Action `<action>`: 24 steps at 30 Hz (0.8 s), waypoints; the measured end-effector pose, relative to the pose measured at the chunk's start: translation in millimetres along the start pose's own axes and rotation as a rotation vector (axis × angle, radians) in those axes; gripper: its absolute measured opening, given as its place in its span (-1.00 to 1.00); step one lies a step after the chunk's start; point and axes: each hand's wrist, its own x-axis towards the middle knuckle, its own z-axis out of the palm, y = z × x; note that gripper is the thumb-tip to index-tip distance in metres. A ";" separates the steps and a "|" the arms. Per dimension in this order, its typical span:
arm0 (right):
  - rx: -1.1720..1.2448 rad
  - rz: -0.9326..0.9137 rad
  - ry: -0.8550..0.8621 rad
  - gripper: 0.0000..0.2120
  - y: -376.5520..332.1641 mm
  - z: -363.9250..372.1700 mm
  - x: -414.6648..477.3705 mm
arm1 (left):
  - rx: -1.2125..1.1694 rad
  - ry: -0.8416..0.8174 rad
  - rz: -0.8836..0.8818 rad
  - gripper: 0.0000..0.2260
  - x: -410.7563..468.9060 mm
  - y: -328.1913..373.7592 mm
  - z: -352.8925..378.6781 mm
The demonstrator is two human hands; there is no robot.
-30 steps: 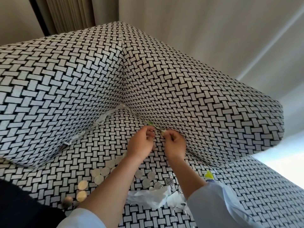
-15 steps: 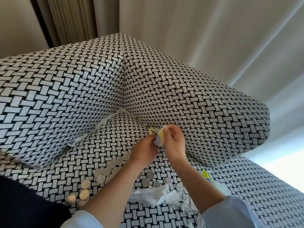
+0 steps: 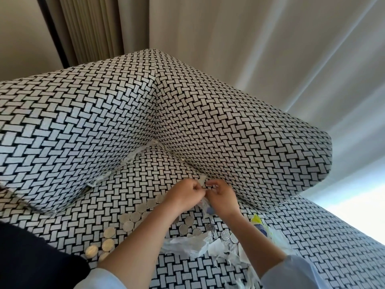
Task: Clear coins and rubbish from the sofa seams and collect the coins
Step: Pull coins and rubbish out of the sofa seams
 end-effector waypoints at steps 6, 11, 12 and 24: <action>-0.124 -0.099 -0.102 -0.38 -4.6 1.9 1.9 | -0.076 0.093 -0.089 -0.93 5.2 -2.4 -4.2; -0.363 -0.133 -0.199 -0.41 -7.4 7.1 8.1 | 0.202 0.112 -0.148 -0.76 0.5 -3.6 -9.1; -0.377 -0.135 -0.192 -0.45 -6.6 7.7 8.2 | 0.238 0.107 -0.144 -0.71 -0.6 -2.7 -10.5; -0.483 -0.382 0.006 -0.82 7.5 6.8 0.5 | 0.188 0.366 -0.089 -0.78 -7.3 1.2 -13.7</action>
